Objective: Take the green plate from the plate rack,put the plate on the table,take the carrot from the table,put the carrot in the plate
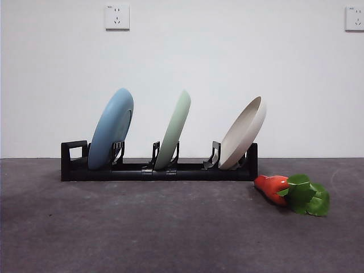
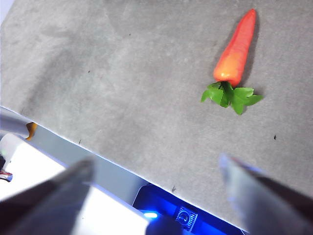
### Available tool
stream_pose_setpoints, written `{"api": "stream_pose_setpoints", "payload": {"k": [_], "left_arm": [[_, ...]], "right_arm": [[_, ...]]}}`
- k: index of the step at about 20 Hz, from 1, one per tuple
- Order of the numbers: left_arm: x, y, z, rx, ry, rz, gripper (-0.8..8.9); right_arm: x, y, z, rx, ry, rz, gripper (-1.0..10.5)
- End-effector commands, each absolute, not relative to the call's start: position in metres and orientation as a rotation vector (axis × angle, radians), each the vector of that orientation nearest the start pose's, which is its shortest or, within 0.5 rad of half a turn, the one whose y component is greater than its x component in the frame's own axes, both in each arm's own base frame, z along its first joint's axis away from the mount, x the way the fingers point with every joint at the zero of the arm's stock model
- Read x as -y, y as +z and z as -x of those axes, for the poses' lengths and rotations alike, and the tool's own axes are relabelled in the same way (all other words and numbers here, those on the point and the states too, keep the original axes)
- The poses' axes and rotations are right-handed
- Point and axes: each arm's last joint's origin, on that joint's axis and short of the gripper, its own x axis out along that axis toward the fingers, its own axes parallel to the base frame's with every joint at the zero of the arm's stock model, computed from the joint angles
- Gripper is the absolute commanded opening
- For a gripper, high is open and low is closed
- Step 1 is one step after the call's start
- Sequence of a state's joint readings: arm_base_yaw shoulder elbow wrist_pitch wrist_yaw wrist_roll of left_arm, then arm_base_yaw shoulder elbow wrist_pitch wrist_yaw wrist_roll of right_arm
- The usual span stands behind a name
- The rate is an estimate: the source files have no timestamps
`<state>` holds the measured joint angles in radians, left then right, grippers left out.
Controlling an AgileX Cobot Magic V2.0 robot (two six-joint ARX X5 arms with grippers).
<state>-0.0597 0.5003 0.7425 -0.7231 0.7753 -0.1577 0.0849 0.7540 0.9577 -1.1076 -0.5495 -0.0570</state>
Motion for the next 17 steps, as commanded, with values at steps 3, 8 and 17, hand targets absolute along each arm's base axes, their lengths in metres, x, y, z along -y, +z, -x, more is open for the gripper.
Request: {"api": "stream_pose_setpoints", "payload": {"k": [3,8,17], "left_arm": [[0.028,0.325,-0.102,-0.482,-0.815,0.300,6.91],[0.046,0.355,-0.143,-0.433,-0.861,0.245,6.90],[0.143,0.350,-0.252,-0.321,-0.764,0.007,6.90]], "right_arm": [[-0.025,0.321,-0.111,-0.874,0.614,-0.165,6.6],[-0.025,0.321,-0.111,-0.874,0.614,-0.165,6.6],[-0.025,0.320,-0.110,-0.877,0.612,-0.165,6.6]]}}
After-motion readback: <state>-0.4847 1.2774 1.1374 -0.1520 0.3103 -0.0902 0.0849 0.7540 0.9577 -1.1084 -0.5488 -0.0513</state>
